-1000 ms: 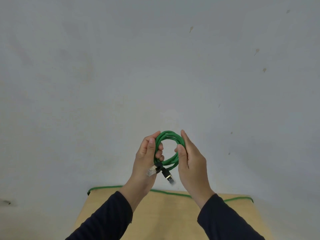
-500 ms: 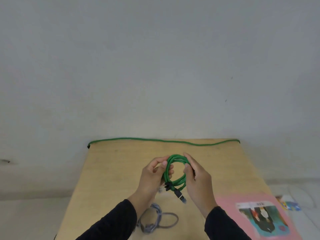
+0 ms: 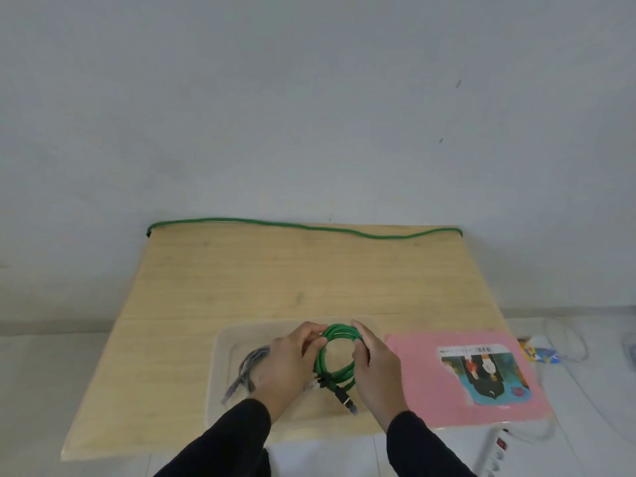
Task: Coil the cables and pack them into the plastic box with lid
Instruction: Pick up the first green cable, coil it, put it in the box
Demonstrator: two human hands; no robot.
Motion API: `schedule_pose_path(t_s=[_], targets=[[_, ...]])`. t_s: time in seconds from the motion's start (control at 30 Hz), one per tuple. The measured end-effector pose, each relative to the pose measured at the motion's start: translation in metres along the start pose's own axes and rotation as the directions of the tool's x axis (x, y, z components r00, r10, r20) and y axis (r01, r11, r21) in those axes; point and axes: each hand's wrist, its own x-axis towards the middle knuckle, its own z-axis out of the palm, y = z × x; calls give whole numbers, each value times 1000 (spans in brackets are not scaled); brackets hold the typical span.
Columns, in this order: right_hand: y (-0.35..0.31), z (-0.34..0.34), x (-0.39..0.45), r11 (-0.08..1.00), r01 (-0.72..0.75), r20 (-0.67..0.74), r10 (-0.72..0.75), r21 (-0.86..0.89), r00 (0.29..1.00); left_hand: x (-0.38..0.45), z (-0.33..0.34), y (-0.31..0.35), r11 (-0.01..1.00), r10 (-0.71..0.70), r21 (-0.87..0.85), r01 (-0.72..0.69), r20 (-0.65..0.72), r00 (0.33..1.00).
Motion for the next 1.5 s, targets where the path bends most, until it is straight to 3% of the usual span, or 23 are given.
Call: schedule_pose_path(t_s=[0.2,0.47,0.73,1.03,1.2,1.37,1.4,1.5], targets=[[8,5,10,997,6,16,-5,-80,1000,5,13,0,988,-23,152,27,-33,999],[1,-18,22,950,247,-31,-258,-192,966,6,14,13,999,8,-51,-10,-31,999],[12,3,7,965,172,118,-151,-200,981,-4,13,-8,983,-125,137,120,34,991],[21,19,13,973,4,224,48,-229,973,4,22,-9,950,-181,254,183,-31,983],[20,19,7,939,96,308,12,-332,951,4,22,-4,910,-38,412,51,-40,998],[19,15,-4,896,225,280,-119,-383,953,0,27,-12,860,118,499,-106,8,993],[20,14,-5,889,251,264,-154,-384,952,-1,28,-13,824,145,547,-151,55,988],[15,11,-9,866,291,226,-213,-407,950,-7,30,-11,564,193,759,-326,263,945]])
